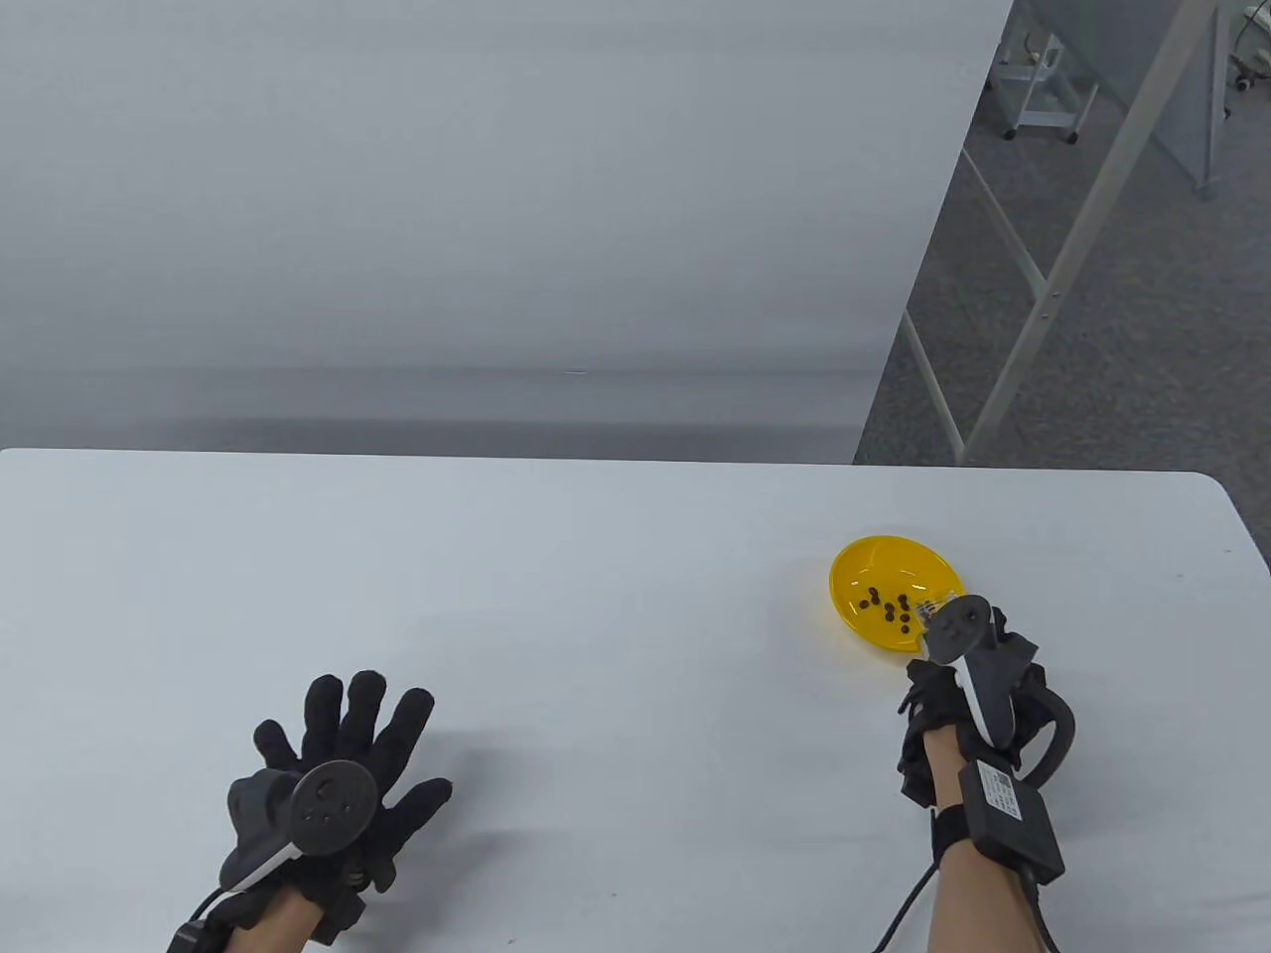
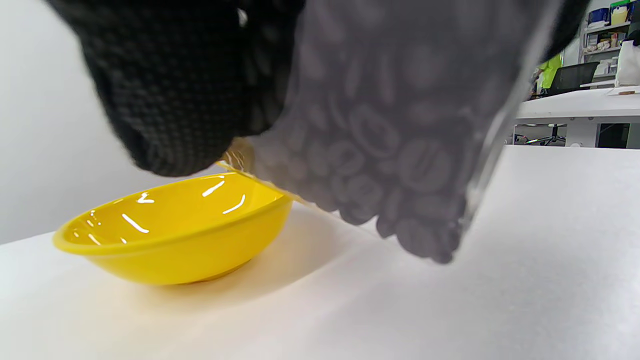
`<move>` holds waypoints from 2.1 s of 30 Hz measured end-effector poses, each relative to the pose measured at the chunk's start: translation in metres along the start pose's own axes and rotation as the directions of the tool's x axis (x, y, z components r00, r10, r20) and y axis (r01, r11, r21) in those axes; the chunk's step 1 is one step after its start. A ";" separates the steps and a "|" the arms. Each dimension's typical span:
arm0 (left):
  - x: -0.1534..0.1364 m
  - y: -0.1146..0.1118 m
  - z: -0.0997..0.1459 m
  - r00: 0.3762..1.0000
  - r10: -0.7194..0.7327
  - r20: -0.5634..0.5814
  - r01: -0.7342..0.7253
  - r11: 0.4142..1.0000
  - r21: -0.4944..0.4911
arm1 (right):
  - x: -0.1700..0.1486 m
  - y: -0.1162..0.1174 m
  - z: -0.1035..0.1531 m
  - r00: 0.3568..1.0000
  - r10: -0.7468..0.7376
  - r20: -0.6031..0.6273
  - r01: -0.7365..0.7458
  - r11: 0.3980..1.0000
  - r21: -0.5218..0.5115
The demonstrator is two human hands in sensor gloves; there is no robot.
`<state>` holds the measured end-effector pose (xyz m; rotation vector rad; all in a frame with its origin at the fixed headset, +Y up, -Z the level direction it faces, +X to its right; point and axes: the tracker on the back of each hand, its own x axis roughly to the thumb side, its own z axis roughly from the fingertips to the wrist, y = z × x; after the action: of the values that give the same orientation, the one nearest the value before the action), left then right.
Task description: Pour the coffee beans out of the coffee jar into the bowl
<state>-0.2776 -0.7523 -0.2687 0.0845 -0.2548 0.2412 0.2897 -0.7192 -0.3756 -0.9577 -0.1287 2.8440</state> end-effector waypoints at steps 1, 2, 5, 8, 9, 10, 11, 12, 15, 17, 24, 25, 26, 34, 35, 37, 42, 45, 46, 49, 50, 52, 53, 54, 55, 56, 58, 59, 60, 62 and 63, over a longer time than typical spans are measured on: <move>0.000 0.000 0.000 1.000 0.001 0.001 -0.001 1.000 0.003 | -0.001 0.000 0.000 1.000 -0.012 -0.003 0.012 1.000 -0.004; 0.000 0.001 0.000 1.000 0.002 0.001 -0.002 1.000 0.006 | -0.003 0.000 0.000 1.000 -0.019 -0.004 0.019 1.000 -0.005; 0.001 0.000 0.000 1.000 0.006 0.004 -0.006 1.000 0.008 | -0.008 -0.001 0.000 0.999 -0.048 -0.007 0.048 0.999 -0.013; 0.001 0.000 0.000 1.000 0.003 0.010 -0.004 1.000 0.012 | -0.014 -0.002 0.000 0.997 -0.077 -0.015 0.076 0.997 -0.019; 0.001 0.000 0.000 1.000 0.003 0.012 -0.003 1.000 0.014 | -0.016 -0.002 0.000 0.996 -0.093 -0.019 0.092 0.995 -0.022; 0.001 0.000 0.000 1.000 0.002 0.013 -0.002 1.000 0.014 | -0.017 -0.002 0.000 0.994 -0.104 -0.020 0.103 0.994 -0.021; 0.002 0.000 0.000 1.000 0.000 0.014 -0.001 1.000 0.015 | -0.019 -0.002 -0.001 0.993 -0.119 -0.019 0.119 0.993 -0.018; 0.002 0.000 0.000 1.000 -0.002 0.015 0.002 1.000 0.015 | -0.021 -0.002 -0.001 0.990 -0.137 -0.030 0.136 0.990 -0.025; 0.002 0.000 0.000 1.000 -0.007 0.015 0.006 1.000 0.013 | -0.026 -0.001 -0.002 0.984 -0.175 -0.039 0.174 0.984 -0.032; 0.002 0.000 0.000 1.000 -0.009 0.015 0.009 1.000 0.012 | -0.029 -0.001 -0.003 0.979 -0.199 -0.046 0.198 0.980 -0.039; 0.003 -0.001 0.001 1.000 -0.018 0.013 0.018 1.000 0.007 | -0.042 0.005 -0.007 0.959 -0.273 -0.078 0.270 0.962 -0.050; 0.003 -0.001 0.001 1.000 -0.019 0.013 0.019 1.000 0.007 | -0.044 0.005 -0.008 0.956 -0.280 -0.081 0.278 0.960 -0.045; 0.003 -0.001 0.000 1.000 -0.021 0.013 0.021 1.000 0.007 | -0.047 0.006 -0.009 0.950 -0.299 -0.088 0.297 0.954 -0.042; 0.004 -0.001 0.000 1.000 -0.029 0.009 0.029 1.000 0.002 | -0.068 0.014 -0.016 0.907 -0.394 -0.148 0.389 0.919 -0.061; 0.004 -0.001 0.000 1.000 -0.026 0.009 0.026 1.000 0.001 | -0.070 0.014 -0.016 0.905 -0.398 -0.151 0.393 0.917 -0.065; 0.005 0.001 0.000 1.000 0.009 0.007 -0.010 1.000 0.007 | -0.074 0.016 -0.018 0.899 -0.407 -0.162 0.403 0.913 -0.063; 0.007 0.004 0.001 1.000 -0.015 0.015 0.015 1.000 0.021 | -0.085 0.021 -0.025 0.876 -0.440 -0.198 0.436 0.898 -0.067; 0.007 0.003 0.001 1.000 -0.012 0.010 0.012 1.000 0.016 | -0.091 0.024 -0.027 0.853 -0.473 -0.223 0.468 0.880 -0.077; 0.007 0.004 0.002 1.000 0.001 0.007 -0.001 1.000 0.015 | -0.093 0.025 -0.028 0.845 -0.483 -0.229 0.479 0.875 -0.076; 0.008 0.006 0.002 1.000 0.023 0.005 -0.023 0.999 0.025 | -0.097 0.029 -0.031 0.830 -0.498 -0.249 0.498 0.864 -0.068; 0.008 0.006 0.002 1.000 0.016 0.005 -0.017 1.000 0.027 | -0.099 0.029 -0.032 0.827 -0.502 -0.255 0.503 0.862 -0.064; 0.008 0.005 0.002 1.000 0.011 0.004 -0.011 1.000 0.020 | -0.102 0.032 -0.036 0.812 -0.517 -0.270 0.525 0.850 -0.051; 0.008 0.004 0.001 1.000 0.013 0.003 -0.013 1.000 0.017 | -0.102 0.033 -0.036 0.809 -0.521 -0.273 0.529 0.847 -0.050; 0.008 0.004 0.001 1.000 0.014 0.000 -0.014 1.000 0.014 | -0.104 0.035 -0.038 0.804 -0.525 -0.278 0.536 0.843 -0.045; 0.007 0.003 0.001 1.000 0.013 -0.002 -0.013 1.000 0.011 | -0.105 0.036 -0.039 0.802 -0.526 -0.284 0.539 0.842 -0.039; 0.007 0.003 0.001 1.000 0.010 -0.004 -0.010 1.000 0.008 | -0.106 0.037 -0.040 0.799 -0.527 -0.290 0.541 0.840 -0.034; 0.007 0.002 0.001 1.000 0.009 -0.007 -0.009 1.000 0.005 | -0.107 0.039 -0.042 0.794 -0.530 -0.297 0.547 0.836 -0.029; 0.007 0.002 0.000 1.000 0.010 -0.008 -0.010 1.000 0.003 | -0.108 0.040 -0.043 0.789 -0.533 -0.306 0.553 0.833 -0.024; 0.007 0.002 0.001 1.000 0.008 -0.010 -0.008 1.000 0.002 | -0.110 0.042 -0.044 0.783 -0.536 -0.315 0.559 0.829 -0.020; 0.007 0.002 0.000 1.000 0.005 -0.013 -0.005 1.000 -0.001 | -0.112 0.043 -0.045 0.773 -0.542 -0.328 0.569 0.822 -0.016; 0.007 0.002 0.000 1.000 0.006 -0.015 -0.006 1.000 -0.002 | -0.114 0.045 -0.046 0.769 -0.545 -0.335 0.574 0.819 -0.015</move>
<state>-0.2719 -0.7486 -0.2665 0.0793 -0.2402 0.2476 0.4029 -0.7794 -0.3499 -1.1262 -0.2102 2.0974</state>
